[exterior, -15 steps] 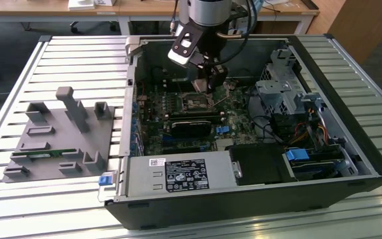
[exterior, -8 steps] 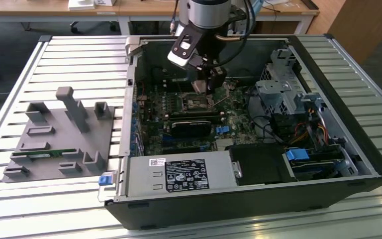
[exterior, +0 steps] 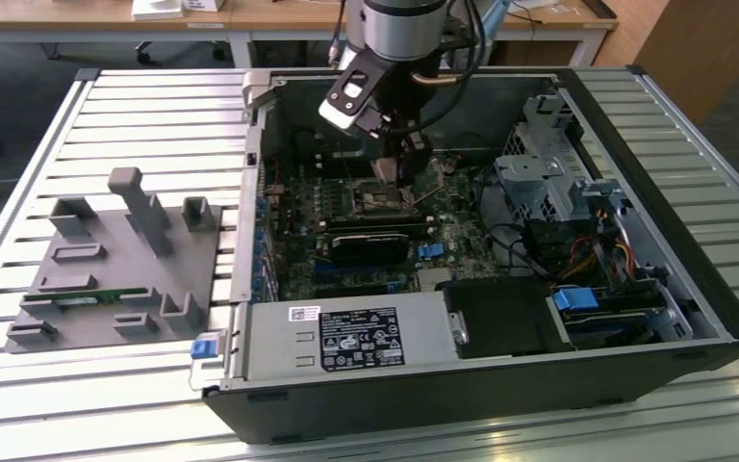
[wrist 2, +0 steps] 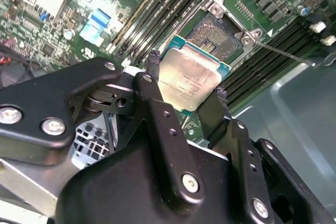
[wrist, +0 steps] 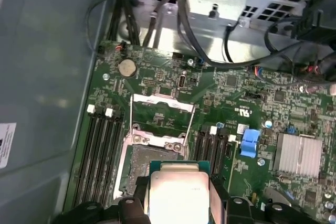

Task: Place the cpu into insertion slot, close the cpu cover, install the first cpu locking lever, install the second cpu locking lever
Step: 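Place the cpu into insertion slot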

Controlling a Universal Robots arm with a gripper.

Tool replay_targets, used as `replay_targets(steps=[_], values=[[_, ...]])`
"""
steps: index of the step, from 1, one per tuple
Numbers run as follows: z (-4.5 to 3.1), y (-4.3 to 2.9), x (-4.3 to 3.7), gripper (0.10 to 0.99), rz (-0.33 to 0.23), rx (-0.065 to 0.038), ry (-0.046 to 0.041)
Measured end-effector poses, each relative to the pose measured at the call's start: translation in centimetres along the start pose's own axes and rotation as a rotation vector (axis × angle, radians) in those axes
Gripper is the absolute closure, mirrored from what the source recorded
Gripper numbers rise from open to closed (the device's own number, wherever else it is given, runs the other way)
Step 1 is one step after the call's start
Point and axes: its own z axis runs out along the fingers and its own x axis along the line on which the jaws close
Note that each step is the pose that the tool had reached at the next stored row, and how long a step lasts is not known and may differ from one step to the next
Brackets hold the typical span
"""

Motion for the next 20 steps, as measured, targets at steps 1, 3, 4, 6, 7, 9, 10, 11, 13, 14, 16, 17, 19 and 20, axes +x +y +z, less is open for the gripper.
replay_targets(steps=[1,3,4,6,7,9,10,11,13,14,16,17,19,20], values=[[0.05,0.0,0.0,0.545,0.006,0.0,-0.0004],[0.13,-0.01,0.0,0.545,0.009,0.0,-0.0006],[0.18,-0.02,0.0,0.545,0.009,0.0,-0.0007],[0.29,-0.03,0.0,0.545,0.01,0.001,-0.0005],[0.34,-0.04,0.0,0.545,0.01,0.001,-0.0004],[0.43,-0.04,0.0,0.545,0.01,0.002,-0.0004],[0.47,-0.04,0.0,0.545,0.01,0.002,-0.0004],[0.51,-0.05,0.0,0.545,0.01,0.002,-0.0004],[0.58,-0.05,0.0,0.545,0.01,0.002,-0.0003],[0.62,-0.05,-0.01,0.545,0.01,0.002,-0.0003],[0.69,-0.06,-0.01,0.545,0.01,0.003,-0.0003],[0.73,-0.06,-0.01,0.545,0.01,0.003,-0.0003],[0.8,-0.07,-0.01,0.545,0.01,0.003,-0.0002],[0.83,-0.07,-0.01,0.545,0.01,0.003,-0.0002]])
